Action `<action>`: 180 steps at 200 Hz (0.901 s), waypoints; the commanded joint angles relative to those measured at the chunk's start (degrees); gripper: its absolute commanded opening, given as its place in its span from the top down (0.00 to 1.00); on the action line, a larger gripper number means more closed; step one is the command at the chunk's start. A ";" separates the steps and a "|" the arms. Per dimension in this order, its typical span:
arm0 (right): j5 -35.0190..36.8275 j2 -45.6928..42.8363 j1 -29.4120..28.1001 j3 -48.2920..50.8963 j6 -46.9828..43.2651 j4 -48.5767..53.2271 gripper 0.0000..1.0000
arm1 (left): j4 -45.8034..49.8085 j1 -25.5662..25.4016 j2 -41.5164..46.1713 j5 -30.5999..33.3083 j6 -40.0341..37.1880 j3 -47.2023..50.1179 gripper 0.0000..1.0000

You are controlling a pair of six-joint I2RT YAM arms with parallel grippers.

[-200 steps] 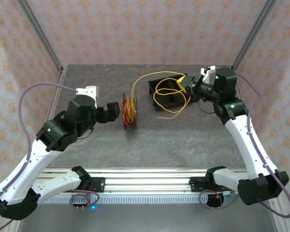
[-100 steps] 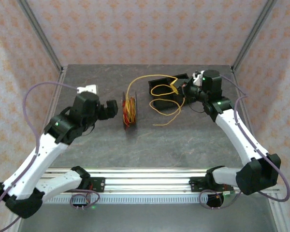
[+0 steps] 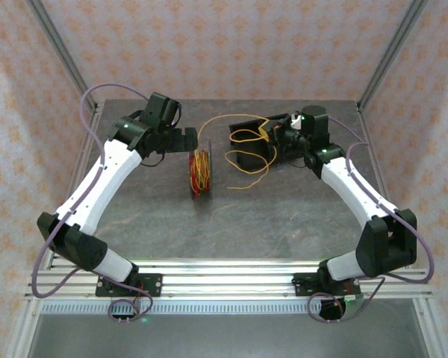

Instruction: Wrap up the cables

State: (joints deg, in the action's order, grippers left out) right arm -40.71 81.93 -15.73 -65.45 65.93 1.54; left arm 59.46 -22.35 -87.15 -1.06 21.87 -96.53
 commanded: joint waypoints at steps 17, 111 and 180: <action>-0.39 3.10 -0.26 -1.70 2.27 -5.66 1.00 | 2.97 0.24 -2.26 -2.17 -3.41 -2.61 0.01; -2.10 6.29 -0.25 -0.38 6.26 -11.69 1.00 | 2.81 0.20 -9.39 -0.56 -3.57 -2.83 0.27; -2.09 6.77 -0.21 0.57 6.34 -11.52 1.00 | 0.72 0.20 -12.25 -1.29 -2.81 -2.30 0.38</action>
State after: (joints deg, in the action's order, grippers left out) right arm -42.02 88.03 -15.73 -65.45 71.99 -7.11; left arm 60.64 -22.35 -98.02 -2.76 18.96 -98.19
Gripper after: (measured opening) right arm 0.052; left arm 0.626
